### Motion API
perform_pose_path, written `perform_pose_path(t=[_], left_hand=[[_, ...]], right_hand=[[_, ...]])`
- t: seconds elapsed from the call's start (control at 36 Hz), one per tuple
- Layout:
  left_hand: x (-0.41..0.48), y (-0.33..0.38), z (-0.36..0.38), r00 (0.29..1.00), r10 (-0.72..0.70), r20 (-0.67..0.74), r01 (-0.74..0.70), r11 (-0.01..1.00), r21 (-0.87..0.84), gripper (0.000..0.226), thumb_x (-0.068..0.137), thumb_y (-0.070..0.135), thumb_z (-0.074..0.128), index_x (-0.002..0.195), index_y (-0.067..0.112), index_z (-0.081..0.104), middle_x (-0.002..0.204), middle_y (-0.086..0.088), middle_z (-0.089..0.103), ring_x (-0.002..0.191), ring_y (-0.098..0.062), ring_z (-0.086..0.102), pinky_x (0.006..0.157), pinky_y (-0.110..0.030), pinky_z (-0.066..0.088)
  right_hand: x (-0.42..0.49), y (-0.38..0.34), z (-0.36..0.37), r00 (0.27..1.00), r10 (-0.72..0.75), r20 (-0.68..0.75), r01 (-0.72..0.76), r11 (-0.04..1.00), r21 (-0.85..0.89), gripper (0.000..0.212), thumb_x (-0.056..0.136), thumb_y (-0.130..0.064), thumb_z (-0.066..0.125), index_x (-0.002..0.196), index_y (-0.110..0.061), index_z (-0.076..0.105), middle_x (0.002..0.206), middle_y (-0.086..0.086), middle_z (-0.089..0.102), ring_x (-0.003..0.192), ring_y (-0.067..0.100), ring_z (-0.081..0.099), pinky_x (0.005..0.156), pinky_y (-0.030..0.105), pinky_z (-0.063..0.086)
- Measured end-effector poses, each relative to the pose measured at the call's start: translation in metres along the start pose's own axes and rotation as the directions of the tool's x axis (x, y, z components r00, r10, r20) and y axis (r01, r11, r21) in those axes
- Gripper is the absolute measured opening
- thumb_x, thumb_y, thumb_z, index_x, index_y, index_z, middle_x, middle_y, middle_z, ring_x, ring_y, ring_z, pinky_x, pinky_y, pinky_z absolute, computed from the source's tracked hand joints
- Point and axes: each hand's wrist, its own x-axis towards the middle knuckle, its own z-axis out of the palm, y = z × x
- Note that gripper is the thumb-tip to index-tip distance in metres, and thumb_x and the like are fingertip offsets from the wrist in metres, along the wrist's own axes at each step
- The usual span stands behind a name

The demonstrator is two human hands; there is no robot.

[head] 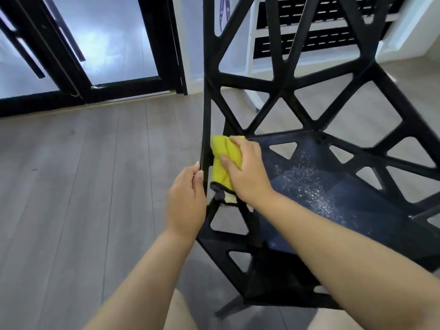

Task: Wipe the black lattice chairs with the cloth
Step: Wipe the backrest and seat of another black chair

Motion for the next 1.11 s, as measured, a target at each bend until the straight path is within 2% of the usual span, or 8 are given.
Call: perform_pose_path(t=[0.17, 0.36, 0.44, 0.61, 0.72, 0.83, 1.0, 1.11], left_hand=[[0.0, -0.002, 0.001, 1.0, -0.014, -0.006, 0.014, 1.0, -0.004, 0.023, 0.099, 0.021, 0.04, 0.102, 0.013, 0.061, 0.076, 0.011, 0.055, 0.07, 0.001, 0.051, 0.061, -0.008, 0.038], [0.0, -0.005, 0.002, 1.0, 0.001, -0.008, -0.002, 0.999, -0.043, 0.023, 0.1, 0.021, 0.039, 0.09, 0.015, 0.059, 0.072, 0.004, 0.056, 0.067, -0.009, 0.052, 0.059, -0.017, 0.041], [0.001, -0.005, 0.001, 1.0, -0.019, 0.004, 0.019, 0.997, -0.08, 0.025, 0.099, 0.021, 0.04, 0.08, 0.019, 0.056, 0.068, 0.007, 0.053, 0.064, -0.007, 0.049, 0.057, -0.015, 0.04], [0.003, -0.008, 0.003, 0.998, -0.034, -0.046, 0.027, 0.99, -0.138, 0.036, 0.1, 0.02, 0.039, 0.07, 0.002, 0.048, 0.063, -0.003, 0.045, 0.057, -0.01, 0.038, 0.053, -0.021, 0.033], [0.003, -0.009, 0.004, 0.997, -0.031, -0.077, 0.019, 0.989, -0.149, 0.04, 0.1, 0.02, 0.039, 0.061, 0.012, 0.036, 0.058, 0.006, 0.034, 0.055, -0.007, 0.03, 0.051, -0.02, 0.028], [0.003, -0.01, 0.003, 0.996, -0.047, -0.082, 0.033, 0.985, -0.17, 0.042, 0.1, 0.022, 0.039, 0.064, 0.001, 0.042, 0.06, -0.003, 0.04, 0.057, -0.012, 0.035, 0.054, -0.026, 0.031], [0.004, -0.009, -0.001, 0.997, -0.053, -0.06, 0.045, 0.991, -0.13, 0.046, 0.098, 0.022, 0.044, 0.055, 0.016, 0.03, 0.054, 0.006, 0.029, 0.051, -0.006, 0.028, 0.048, -0.018, 0.026], [0.008, -0.01, -0.009, 0.996, -0.074, 0.054, 0.08, 0.988, -0.134, 0.039, 0.096, 0.029, 0.049, 0.069, 0.001, 0.05, 0.061, -0.001, 0.042, 0.057, -0.01, 0.037, 0.052, -0.021, 0.032]], right_hand=[[0.075, -0.036, 0.019, 0.99, -0.076, -0.122, 0.079, 0.996, 0.027, 0.042, 0.093, -0.022, 0.057, 0.132, -0.011, 0.045, 0.126, 0.011, 0.039, 0.099, 0.004, 0.036, 0.083, 0.009, 0.025], [0.12, -0.041, 0.016, 0.998, -0.02, -0.054, 0.02, 1.0, 0.007, 0.044, 0.097, -0.025, 0.051, 0.138, -0.014, 0.042, 0.13, 0.008, 0.036, 0.105, 0.013, 0.046, 0.089, 0.015, 0.031], [0.104, -0.033, 0.011, 0.998, -0.056, -0.024, 0.055, 0.998, -0.018, 0.045, 0.095, -0.027, 0.054, 0.136, -0.013, 0.044, 0.128, 0.008, 0.042, 0.108, 0.01, 0.044, 0.098, 0.021, 0.036], [0.013, -0.004, 0.007, 0.994, -0.061, 0.088, 0.065, 0.996, -0.055, 0.05, 0.092, -0.025, 0.06, 0.138, -0.014, 0.042, 0.122, 0.002, 0.042, 0.104, 0.004, 0.04, 0.081, -0.007, 0.025], [-0.024, 0.001, -0.002, 0.986, -0.042, 0.162, 0.055, 0.996, -0.077, 0.05, 0.088, -0.026, 0.065, 0.135, -0.02, 0.049, 0.113, -0.004, 0.041, 0.107, 0.003, 0.04, 0.089, 0.001, 0.025], [-0.052, 0.002, -0.012, 0.946, -0.008, 0.325, 0.042, 0.994, -0.099, 0.049, 0.089, -0.031, 0.064, 0.135, -0.023, 0.05, 0.113, -0.01, 0.044, 0.105, 0.001, 0.043, 0.091, 0.012, 0.03], [-0.069, -0.002, -0.024, 0.884, -0.144, 0.445, 0.255, 0.946, -0.201, 0.047, 0.085, -0.046, 0.055, 0.13, -0.033, 0.055, 0.11, -0.01, 0.045, 0.093, 0.014, 0.051, 0.08, 0.033, 0.047], [-0.079, 0.0, -0.035, 0.745, -0.354, 0.566, 0.539, 0.819, -0.198, 0.042, 0.084, -0.045, 0.051, 0.119, -0.026, 0.063, 0.104, 0.001, 0.052, 0.067, 0.015, 0.048, 0.059, 0.024, 0.045]])
